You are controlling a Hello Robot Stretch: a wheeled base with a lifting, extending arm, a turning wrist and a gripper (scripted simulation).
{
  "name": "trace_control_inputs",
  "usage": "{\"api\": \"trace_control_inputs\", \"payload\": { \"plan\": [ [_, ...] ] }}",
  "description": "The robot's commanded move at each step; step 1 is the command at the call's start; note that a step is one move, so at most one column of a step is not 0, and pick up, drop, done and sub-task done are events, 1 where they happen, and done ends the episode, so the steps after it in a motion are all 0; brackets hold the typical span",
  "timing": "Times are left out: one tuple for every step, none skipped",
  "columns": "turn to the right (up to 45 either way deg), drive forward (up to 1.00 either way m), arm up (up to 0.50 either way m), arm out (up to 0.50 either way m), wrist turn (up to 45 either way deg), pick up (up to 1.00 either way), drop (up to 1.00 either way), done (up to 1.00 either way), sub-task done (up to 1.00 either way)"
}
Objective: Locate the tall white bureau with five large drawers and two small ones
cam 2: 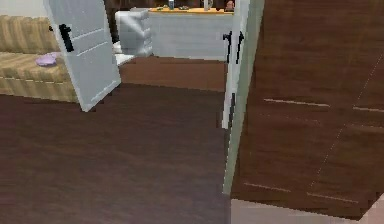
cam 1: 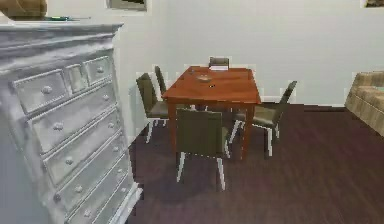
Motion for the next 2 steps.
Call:
{"api": "trace_control_inputs", "payload": {
  "plan": [
    [-33.0,0.0,0.0,0.0,0.0,0.0,0.0,0.0,0.0],
    [0.0,0.0,0.0,0.0,0.0,0.0,0.0,1.0,0.0]
  ]
}}
